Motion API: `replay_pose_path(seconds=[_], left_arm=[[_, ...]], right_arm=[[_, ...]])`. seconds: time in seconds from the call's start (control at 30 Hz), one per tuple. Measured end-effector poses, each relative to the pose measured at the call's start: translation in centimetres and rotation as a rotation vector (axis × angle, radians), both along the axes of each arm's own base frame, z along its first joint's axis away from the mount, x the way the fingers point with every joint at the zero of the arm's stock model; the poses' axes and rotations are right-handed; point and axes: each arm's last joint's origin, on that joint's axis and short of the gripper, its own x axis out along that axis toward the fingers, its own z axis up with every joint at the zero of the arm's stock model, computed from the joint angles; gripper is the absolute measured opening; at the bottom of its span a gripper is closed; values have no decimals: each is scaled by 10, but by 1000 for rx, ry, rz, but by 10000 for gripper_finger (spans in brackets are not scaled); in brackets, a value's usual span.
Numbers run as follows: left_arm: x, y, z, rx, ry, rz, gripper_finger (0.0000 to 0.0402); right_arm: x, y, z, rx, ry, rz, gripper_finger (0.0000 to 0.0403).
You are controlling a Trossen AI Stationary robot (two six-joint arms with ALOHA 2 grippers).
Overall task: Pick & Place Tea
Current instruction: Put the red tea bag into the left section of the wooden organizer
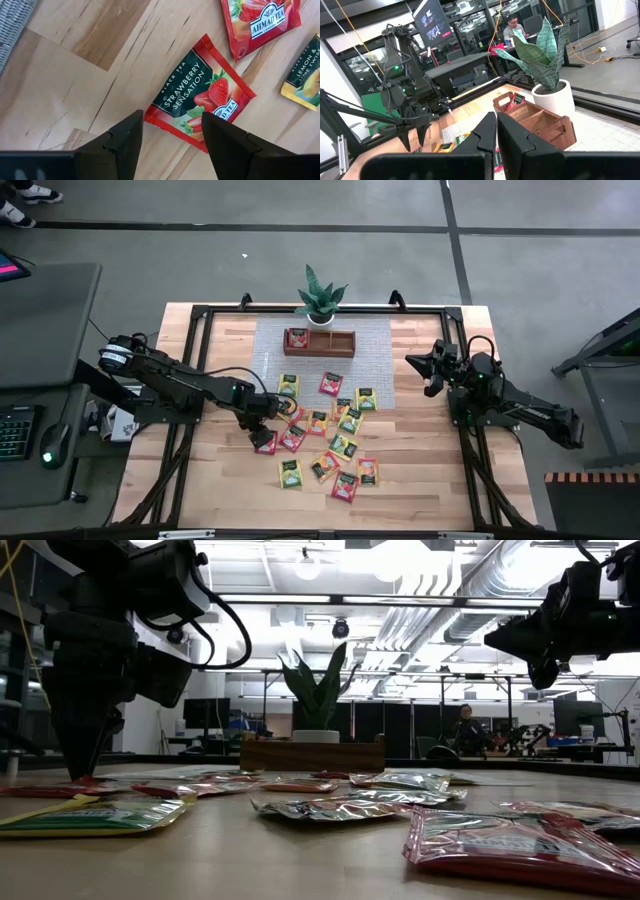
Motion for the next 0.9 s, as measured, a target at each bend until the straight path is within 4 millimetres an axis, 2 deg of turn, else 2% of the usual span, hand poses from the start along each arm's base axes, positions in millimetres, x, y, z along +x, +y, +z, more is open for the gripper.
replay_pose_path(seconds=[0.9], left_arm=[[-4, 3, -2, 84, 28, 14, 5]], right_arm=[[0, 0, 0, 0, 0, 0, 12]])
